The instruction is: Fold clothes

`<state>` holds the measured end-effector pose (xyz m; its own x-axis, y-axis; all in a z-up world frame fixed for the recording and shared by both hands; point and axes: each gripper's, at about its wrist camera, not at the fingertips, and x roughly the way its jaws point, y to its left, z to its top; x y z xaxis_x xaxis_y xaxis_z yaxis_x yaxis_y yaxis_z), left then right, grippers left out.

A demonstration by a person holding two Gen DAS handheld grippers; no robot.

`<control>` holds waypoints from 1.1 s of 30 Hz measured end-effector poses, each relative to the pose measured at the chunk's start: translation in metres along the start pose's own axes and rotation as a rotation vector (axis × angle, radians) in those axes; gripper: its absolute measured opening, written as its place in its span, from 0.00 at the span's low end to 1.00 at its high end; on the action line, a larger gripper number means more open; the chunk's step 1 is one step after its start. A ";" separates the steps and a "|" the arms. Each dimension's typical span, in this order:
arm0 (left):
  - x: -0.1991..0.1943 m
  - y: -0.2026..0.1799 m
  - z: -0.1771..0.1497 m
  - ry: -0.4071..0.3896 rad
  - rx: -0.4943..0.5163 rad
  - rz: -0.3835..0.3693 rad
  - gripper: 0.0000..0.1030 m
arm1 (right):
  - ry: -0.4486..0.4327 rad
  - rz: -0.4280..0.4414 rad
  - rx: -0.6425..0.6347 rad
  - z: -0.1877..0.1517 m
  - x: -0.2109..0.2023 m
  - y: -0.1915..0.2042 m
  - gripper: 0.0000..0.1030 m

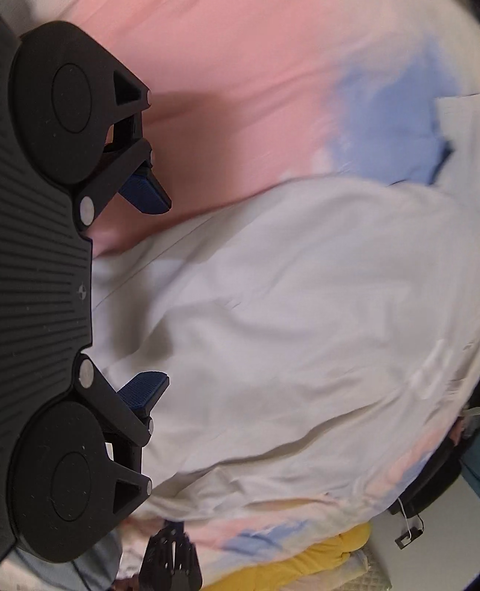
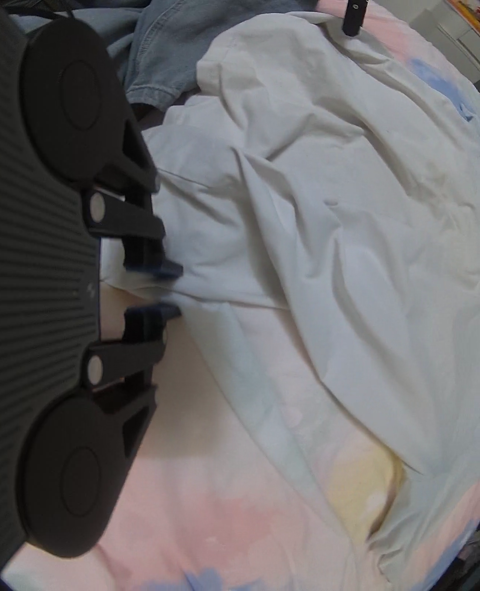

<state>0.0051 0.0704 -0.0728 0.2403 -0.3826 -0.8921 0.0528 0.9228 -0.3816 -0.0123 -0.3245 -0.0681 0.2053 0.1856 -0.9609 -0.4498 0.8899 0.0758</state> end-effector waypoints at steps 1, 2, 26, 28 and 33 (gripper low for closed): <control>0.005 -0.002 -0.004 0.024 -0.017 -0.014 0.90 | -0.016 -0.007 0.005 -0.001 -0.005 0.001 0.03; 0.011 -0.003 -0.009 0.051 -0.029 -0.015 0.89 | -0.033 -0.012 0.012 -0.002 -0.011 0.001 0.03; -0.064 0.038 -0.027 -0.028 -0.098 -0.038 0.13 | -0.110 0.044 0.014 -0.015 -0.023 0.008 0.39; -0.064 0.040 -0.028 -0.040 -0.091 -0.034 0.13 | -0.087 0.038 0.015 -0.011 -0.013 0.008 0.47; -0.075 0.051 -0.026 -0.078 -0.092 -0.043 0.07 | -0.025 0.033 -0.022 -0.013 -0.004 0.010 0.04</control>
